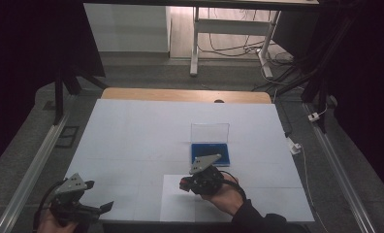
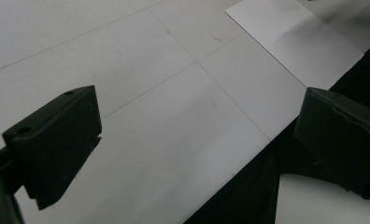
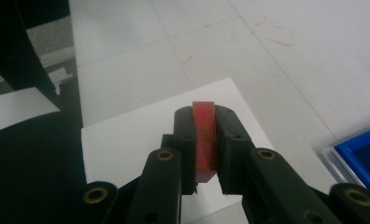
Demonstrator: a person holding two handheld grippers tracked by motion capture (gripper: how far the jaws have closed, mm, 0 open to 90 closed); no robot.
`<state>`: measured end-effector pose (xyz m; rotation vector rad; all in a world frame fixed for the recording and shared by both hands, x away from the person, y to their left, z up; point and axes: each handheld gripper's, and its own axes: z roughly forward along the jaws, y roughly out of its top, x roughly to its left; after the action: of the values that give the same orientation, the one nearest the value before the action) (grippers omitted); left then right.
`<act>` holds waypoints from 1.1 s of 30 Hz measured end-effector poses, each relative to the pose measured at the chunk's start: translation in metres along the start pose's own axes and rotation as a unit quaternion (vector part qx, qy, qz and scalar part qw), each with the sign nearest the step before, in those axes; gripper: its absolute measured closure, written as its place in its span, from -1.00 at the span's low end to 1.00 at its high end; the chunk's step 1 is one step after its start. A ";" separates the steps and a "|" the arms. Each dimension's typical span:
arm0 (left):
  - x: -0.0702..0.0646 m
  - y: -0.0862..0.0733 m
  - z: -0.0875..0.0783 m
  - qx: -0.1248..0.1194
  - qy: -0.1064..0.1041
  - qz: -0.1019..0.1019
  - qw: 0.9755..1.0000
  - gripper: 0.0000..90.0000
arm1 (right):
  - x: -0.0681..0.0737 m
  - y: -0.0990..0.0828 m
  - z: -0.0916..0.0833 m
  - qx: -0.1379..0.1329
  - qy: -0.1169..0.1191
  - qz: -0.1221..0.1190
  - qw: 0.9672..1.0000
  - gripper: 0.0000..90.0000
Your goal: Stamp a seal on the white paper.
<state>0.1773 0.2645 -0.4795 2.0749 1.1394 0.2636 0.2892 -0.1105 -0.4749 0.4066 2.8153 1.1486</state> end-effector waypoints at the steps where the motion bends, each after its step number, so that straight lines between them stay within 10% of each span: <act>1: 0.000 0.000 0.000 0.000 0.001 0.000 1.000 -0.99 | 0.003 0.001 0.004 0.000 0.004 -0.007 1.000 0.78; 33: 0.000 0.000 0.000 -0.001 0.000 0.002 1.000 -0.98 | 0.012 -0.011 0.036 0.018 0.001 -0.040 0.999 0.79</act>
<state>0.1768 0.2645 -0.4794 2.0754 1.1338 0.2663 0.2809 -0.0905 -0.5081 0.2921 2.8289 1.0841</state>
